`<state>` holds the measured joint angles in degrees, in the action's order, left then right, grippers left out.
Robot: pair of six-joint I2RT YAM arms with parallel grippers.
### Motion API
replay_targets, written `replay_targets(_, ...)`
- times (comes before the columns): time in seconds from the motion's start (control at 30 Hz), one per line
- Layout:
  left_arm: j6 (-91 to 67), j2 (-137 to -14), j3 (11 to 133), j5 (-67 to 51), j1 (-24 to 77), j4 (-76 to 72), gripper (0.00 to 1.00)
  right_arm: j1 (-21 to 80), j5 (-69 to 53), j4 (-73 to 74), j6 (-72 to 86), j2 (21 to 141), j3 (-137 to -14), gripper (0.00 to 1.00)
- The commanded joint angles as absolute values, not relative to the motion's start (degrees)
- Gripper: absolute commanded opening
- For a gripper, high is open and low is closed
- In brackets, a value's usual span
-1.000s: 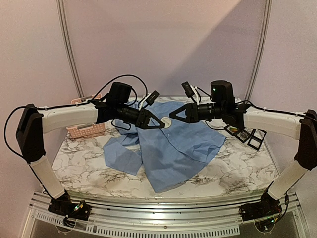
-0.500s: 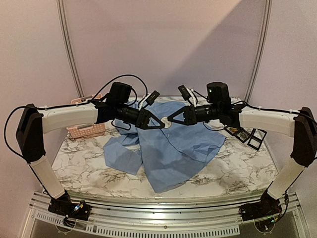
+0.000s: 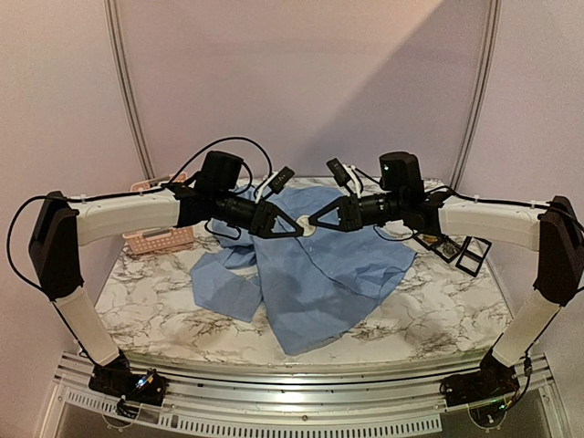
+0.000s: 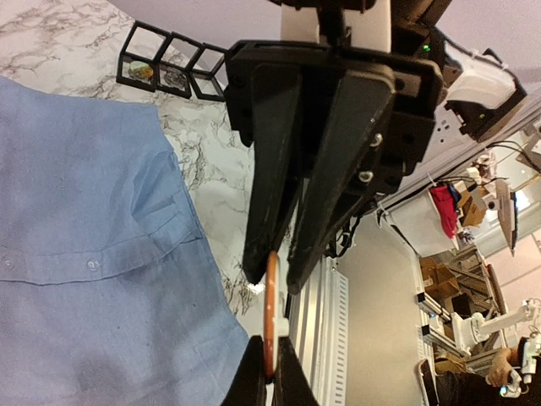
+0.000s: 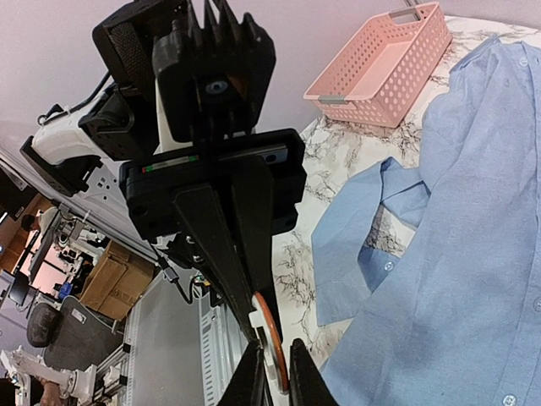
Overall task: Remove the brooch from the garment
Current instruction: Pass from the left arm to the right
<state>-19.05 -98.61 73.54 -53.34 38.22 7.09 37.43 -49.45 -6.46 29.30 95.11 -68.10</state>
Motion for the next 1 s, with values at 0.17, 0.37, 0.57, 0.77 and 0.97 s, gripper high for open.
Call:
replay_targets(0.17,-18.2,-97.2,73.4,-52.8,38.7,8.0,0.0,37.4,-52.3,-7.7,29.4,96.9,-70.0,0.06)
replay_targets(0.37,-18.2,-97.4,73.4,-52.7,38.7,8.1,0.0,37.6,-53.5,-7.9,29.5,97.1,-70.0,0.01)
replay_targets(0.57,-17.9,-97.4,73.5,-51.6,38.7,8.6,0.0,37.6,-51.9,-8.2,29.2,96.6,-69.3,0.0)
replay_targets(0.77,-15.8,-96.5,73.9,-46.7,38.6,11.3,0.53,37.7,-41.6,-5.6,28.3,93.9,-68.5,0.0)
replay_targets(0.97,-14.2,-89.4,72.2,-24.1,36.2,14.6,0.73,36.4,-14.8,12.6,21.0,90.5,-73.1,0.0)
